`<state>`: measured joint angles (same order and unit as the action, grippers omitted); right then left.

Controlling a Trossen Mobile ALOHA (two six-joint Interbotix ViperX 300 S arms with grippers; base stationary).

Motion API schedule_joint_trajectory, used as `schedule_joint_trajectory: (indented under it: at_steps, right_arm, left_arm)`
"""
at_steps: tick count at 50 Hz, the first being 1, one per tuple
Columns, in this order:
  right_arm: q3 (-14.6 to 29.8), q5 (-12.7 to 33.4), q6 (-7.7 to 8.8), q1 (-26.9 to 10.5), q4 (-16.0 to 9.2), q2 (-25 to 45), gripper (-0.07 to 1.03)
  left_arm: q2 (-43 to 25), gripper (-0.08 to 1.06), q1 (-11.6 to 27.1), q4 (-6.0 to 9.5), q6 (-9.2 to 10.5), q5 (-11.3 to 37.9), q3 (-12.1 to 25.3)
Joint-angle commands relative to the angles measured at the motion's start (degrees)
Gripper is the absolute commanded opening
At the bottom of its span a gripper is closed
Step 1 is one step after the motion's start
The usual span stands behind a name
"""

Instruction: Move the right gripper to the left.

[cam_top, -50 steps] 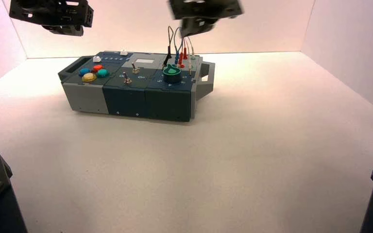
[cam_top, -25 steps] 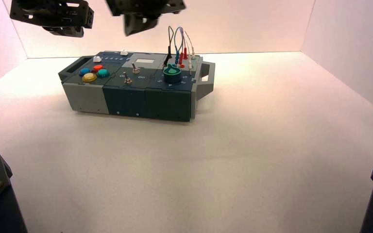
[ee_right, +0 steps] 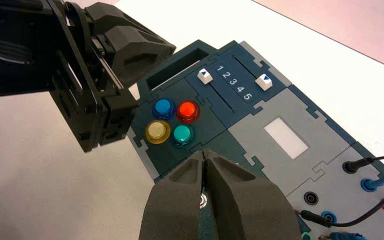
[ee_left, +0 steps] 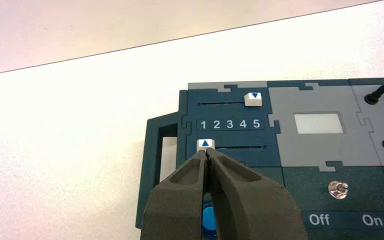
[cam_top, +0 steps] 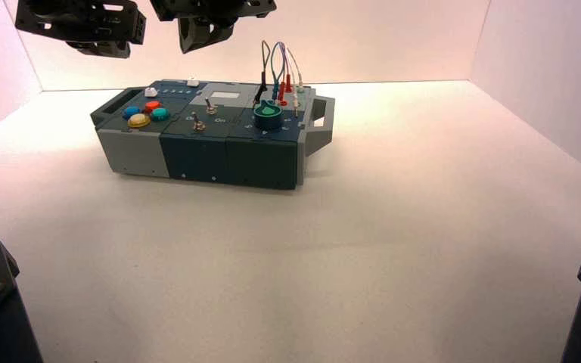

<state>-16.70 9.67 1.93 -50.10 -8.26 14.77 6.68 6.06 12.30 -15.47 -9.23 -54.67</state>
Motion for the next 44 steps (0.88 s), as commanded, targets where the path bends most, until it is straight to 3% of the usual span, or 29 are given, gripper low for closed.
schedule_joint_trajectory:
  at_steps: [1, 44]
  right_arm:
    - [1.8, -0.3, 0.09, -0.3, 0.1, -1.2, -0.02]
    - [4.0, 2.1, -0.18, -0.4, 0.0, -1.1, -0.02]
  left_arm:
    - [0.5, -0.03, -1.1, 0.00, 0.00, -0.6, 0.8]
    - [0.6, -0.03, -0.3, 0.09, 0.26, -0.7, 1.3]
